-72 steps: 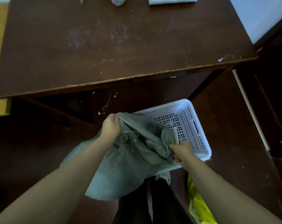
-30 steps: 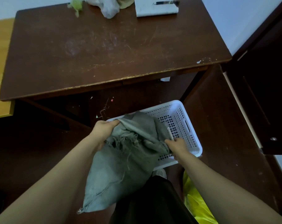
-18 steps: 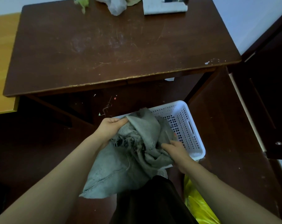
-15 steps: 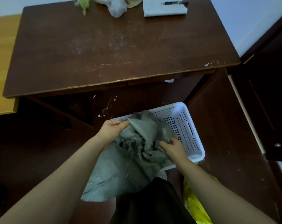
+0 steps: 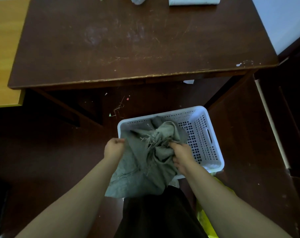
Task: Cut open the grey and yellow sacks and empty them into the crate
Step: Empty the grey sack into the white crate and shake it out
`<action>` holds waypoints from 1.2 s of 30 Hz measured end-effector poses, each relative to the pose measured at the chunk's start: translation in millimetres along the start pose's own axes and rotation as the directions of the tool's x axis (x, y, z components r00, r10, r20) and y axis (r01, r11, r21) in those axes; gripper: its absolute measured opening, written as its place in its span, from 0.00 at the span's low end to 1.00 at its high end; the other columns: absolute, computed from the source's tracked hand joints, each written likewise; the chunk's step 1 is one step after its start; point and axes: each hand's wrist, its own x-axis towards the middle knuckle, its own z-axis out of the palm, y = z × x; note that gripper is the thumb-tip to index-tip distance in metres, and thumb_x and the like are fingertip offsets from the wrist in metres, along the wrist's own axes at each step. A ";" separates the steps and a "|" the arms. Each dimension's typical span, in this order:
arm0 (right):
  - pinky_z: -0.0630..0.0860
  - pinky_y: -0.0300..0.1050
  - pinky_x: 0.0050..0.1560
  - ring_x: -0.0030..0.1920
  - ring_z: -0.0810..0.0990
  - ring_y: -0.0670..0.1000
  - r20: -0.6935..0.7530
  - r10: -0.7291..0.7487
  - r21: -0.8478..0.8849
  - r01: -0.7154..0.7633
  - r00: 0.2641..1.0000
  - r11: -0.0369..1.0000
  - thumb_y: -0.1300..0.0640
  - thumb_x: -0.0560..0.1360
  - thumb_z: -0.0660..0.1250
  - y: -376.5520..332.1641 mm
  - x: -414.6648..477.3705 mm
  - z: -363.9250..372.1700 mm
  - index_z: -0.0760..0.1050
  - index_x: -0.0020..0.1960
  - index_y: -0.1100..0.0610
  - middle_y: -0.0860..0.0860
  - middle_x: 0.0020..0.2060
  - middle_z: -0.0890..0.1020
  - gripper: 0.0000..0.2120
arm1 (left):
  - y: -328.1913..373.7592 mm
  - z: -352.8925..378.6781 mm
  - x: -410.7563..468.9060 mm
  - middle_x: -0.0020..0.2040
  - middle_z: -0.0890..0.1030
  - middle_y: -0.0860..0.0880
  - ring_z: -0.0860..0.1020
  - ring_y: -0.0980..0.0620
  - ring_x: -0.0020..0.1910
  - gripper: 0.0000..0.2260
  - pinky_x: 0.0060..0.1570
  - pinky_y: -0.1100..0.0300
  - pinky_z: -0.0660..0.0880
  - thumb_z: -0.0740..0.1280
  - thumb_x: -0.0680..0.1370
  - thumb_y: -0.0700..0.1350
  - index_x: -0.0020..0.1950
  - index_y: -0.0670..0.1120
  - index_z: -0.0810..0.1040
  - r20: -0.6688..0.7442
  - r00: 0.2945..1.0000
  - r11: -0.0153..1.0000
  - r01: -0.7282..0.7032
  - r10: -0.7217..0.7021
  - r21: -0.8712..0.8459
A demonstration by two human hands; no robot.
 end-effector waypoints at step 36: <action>0.75 0.45 0.37 0.36 0.75 0.55 -0.331 -0.132 -0.270 0.041 0.934 0.962 0.59 0.76 0.66 -11.5 24.8 -120.9 0.77 0.58 0.64 0.56 0.38 0.78 0.13 | 71.0 -8.7 -71.5 0.38 0.82 0.49 0.80 0.51 0.38 0.12 0.44 0.54 0.79 0.61 0.79 0.38 0.48 0.53 0.82 0.012 0.842 0.842 -0.540 0.540 0.004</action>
